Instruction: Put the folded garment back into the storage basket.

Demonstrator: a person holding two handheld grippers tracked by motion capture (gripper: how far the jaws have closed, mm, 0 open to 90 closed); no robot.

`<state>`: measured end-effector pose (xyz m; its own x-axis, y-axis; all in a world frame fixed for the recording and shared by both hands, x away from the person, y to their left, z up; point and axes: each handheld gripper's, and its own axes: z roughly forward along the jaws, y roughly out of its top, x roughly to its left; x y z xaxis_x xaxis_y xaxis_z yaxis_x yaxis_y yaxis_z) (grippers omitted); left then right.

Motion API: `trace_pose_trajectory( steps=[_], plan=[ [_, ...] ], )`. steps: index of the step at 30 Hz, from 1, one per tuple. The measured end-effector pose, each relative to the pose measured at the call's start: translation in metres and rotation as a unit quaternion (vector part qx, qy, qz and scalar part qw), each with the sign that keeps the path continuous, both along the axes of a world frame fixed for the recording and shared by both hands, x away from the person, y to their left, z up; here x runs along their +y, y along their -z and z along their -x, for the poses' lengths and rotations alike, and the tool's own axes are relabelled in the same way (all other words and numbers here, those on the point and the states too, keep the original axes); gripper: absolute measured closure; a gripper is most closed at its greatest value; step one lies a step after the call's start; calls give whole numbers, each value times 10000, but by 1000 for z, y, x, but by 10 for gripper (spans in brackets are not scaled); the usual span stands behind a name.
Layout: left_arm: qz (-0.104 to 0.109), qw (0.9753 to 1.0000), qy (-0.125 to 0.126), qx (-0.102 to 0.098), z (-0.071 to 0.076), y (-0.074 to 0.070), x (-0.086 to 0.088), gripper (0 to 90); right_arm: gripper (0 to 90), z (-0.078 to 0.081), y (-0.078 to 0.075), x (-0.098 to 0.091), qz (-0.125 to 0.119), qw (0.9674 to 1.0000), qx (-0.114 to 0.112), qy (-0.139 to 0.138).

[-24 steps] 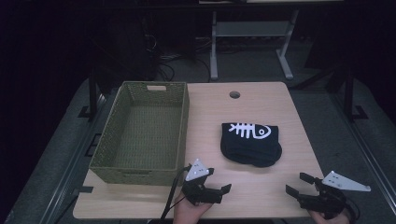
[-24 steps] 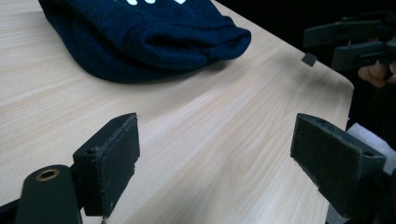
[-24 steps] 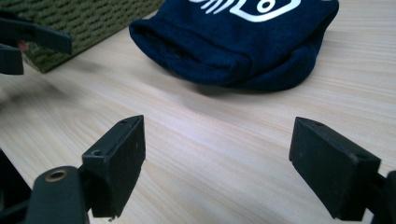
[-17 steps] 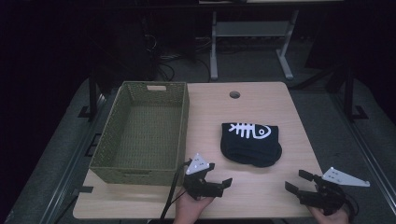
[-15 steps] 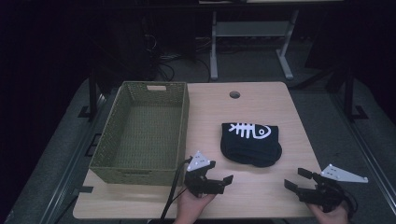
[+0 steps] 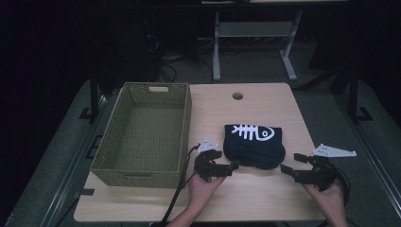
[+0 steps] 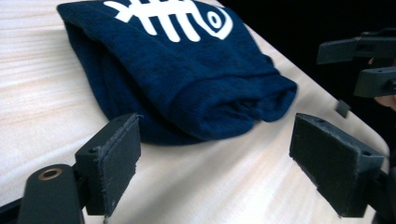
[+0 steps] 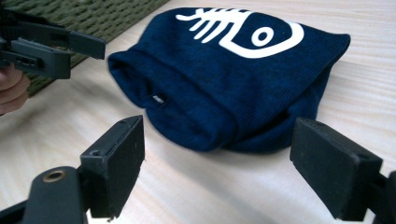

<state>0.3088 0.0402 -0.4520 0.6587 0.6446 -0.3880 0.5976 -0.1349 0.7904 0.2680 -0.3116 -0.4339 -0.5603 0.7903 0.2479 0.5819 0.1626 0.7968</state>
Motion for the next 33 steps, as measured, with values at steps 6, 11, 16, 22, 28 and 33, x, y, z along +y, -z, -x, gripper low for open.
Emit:
trace_pose_trajectory(
  steps=[6,11,16,22,28,33],
  plan=[
    [-36,9994,-336,53,-19,-1,-9,188,188,-34,-1,-3,-16,9998,200,51],
    [-69,9988,-482,69,-39,-3,-19,203,200,-57,2,-7,-65,9994,321,143],
    [-153,9972,-728,76,-51,-2,-26,200,215,-74,6,-8,-140,9981,566,212],
    [-58,9943,-906,563,-68,13,-27,210,234,-90,21,-9,-318,9964,690,371],
    [84,9926,-862,850,-72,20,-25,268,300,-96,36,-6,-400,9949,799,475],
    [111,9923,-872,875,-73,23,-27,318,343,-98,43,-3,-485,9930,930,540]
  ],
)
